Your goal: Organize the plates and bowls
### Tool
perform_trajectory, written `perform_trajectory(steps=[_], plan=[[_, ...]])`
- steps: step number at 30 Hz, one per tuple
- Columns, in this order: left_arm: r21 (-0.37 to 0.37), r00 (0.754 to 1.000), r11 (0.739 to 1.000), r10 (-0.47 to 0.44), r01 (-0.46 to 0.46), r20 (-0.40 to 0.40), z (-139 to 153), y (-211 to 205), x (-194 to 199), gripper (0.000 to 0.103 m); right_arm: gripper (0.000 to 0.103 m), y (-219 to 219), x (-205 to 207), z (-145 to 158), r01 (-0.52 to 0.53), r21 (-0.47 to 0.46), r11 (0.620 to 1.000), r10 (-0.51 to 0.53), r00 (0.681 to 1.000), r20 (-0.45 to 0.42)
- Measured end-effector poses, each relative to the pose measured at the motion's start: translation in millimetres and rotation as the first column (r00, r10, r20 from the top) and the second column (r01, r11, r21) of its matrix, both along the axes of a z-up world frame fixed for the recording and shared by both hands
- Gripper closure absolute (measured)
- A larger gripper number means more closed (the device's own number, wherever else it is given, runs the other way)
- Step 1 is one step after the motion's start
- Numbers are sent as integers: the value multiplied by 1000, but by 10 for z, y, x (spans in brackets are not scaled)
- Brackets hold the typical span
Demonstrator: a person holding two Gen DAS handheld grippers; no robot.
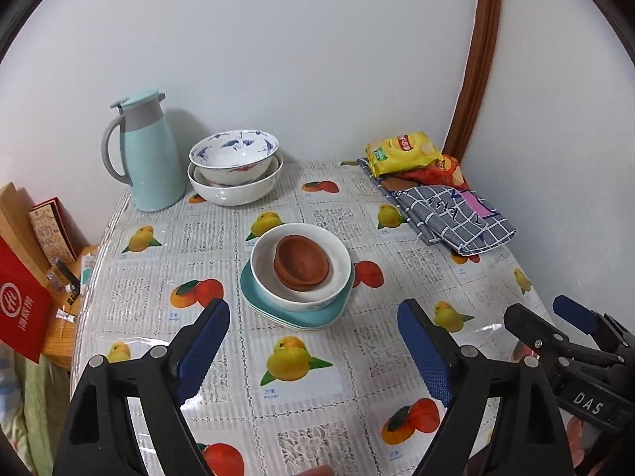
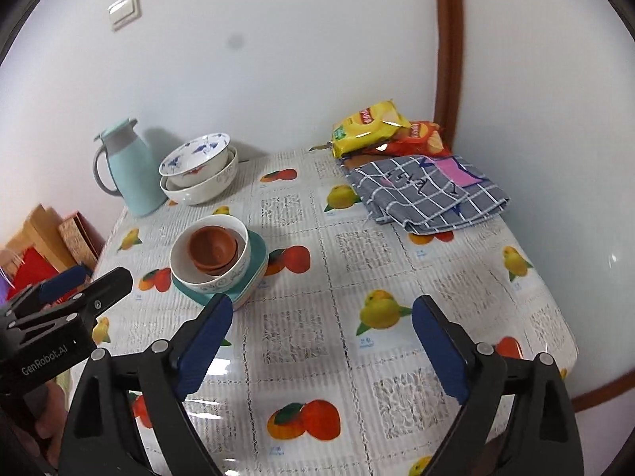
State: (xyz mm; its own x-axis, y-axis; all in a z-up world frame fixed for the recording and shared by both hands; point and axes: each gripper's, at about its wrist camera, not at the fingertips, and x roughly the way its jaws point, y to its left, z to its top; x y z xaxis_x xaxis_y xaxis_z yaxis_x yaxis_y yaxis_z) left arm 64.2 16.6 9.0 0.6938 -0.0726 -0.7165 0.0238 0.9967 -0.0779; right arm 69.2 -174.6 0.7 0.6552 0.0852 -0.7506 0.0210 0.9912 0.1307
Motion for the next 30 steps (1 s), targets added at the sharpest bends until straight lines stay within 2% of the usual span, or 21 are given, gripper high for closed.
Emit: perform_trajectory(steps=[11, 30], plan=[[-9, 999, 1000, -24, 24, 33, 137, -155, -235, 17, 11, -64, -242, 113, 13, -45, 999, -13, 1000, 6], [-9, 999, 999, -41, 42, 36, 168, -290, -306, 17, 11, -115, -370, 203, 32, -73, 997, -30, 999, 27]])
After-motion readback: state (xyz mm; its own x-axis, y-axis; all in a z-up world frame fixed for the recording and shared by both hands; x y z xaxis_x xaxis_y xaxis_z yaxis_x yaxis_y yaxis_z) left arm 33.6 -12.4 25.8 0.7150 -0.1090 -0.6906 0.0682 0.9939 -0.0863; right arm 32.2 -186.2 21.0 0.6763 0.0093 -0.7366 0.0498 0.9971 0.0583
